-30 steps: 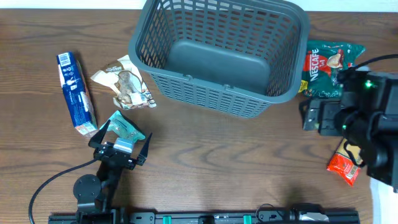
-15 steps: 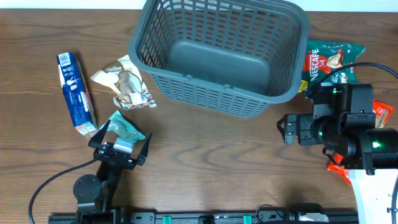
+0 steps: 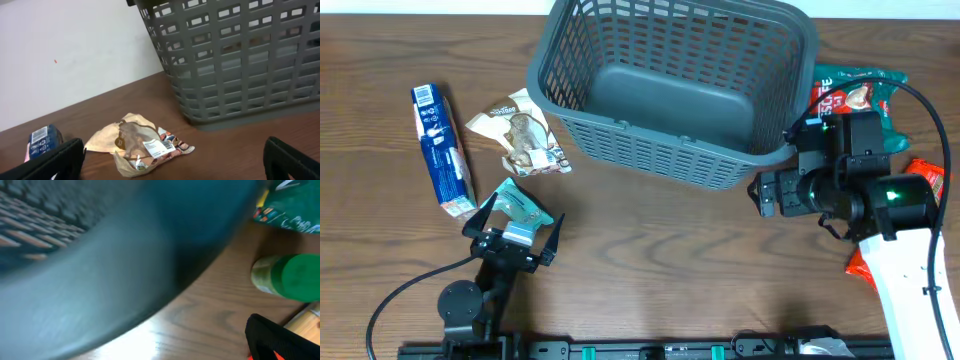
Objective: Pack container
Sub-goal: 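Move the right gripper up and over toward the green-capped Knorr jar, then lower the right gripper onto the Knorr jar and close on it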
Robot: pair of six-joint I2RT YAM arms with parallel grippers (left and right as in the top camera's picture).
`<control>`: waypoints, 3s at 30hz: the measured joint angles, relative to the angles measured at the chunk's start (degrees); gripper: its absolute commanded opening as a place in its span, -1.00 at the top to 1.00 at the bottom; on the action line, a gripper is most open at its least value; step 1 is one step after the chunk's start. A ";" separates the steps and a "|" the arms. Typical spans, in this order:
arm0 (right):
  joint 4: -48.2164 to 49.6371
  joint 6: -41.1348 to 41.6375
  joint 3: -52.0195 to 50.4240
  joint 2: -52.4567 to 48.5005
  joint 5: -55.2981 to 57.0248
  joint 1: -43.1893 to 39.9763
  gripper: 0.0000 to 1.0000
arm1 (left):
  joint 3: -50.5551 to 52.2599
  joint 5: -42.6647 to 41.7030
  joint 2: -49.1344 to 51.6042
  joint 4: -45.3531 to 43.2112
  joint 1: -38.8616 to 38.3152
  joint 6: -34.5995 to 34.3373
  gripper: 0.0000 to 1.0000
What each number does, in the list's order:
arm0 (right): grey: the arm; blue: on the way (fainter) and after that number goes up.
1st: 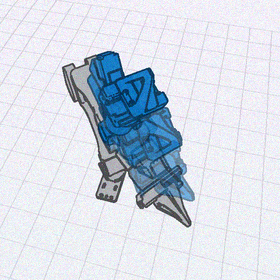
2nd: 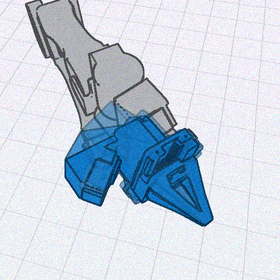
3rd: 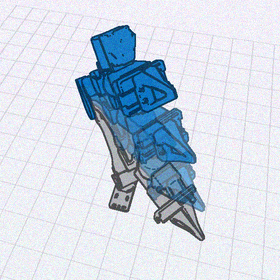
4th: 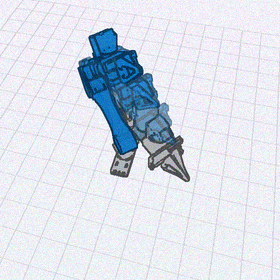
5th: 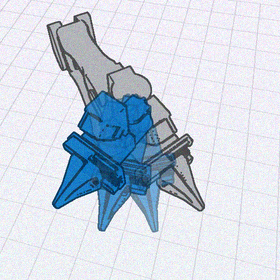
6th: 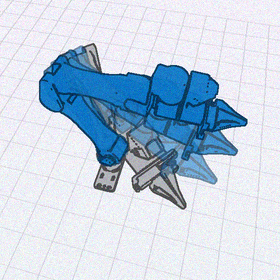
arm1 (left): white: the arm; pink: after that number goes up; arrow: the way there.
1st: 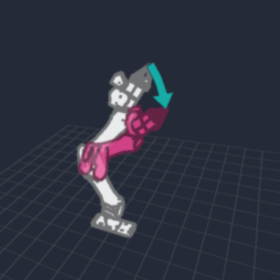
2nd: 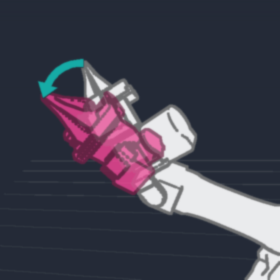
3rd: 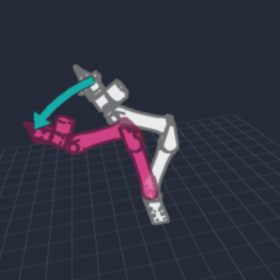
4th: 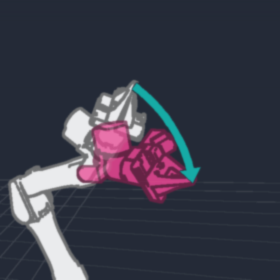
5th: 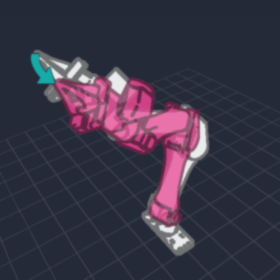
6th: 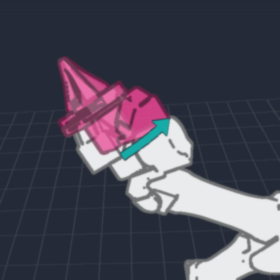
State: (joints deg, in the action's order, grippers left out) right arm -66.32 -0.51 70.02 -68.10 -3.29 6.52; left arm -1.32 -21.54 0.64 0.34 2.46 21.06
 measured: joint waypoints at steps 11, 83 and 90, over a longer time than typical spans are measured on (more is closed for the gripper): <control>1.20 1.18 0.07 0.00 5.16 0.00 -0.99 | 0.00 0.00 0.00 0.00 0.00 0.00 -0.97; 0.37 4.20 3.89 -19.39 0.35 -31.28 -0.98 | -0.02 -0.17 0.00 0.00 0.00 0.00 -0.97; 0.20 2.21 6.58 -26.25 -1.95 -31.39 -0.98 | 0.00 -0.15 0.00 0.00 0.00 0.00 -0.97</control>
State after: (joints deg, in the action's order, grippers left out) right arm -66.13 1.69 76.60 -94.35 -5.23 -24.86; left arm -1.32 -21.69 0.64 0.34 2.46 21.06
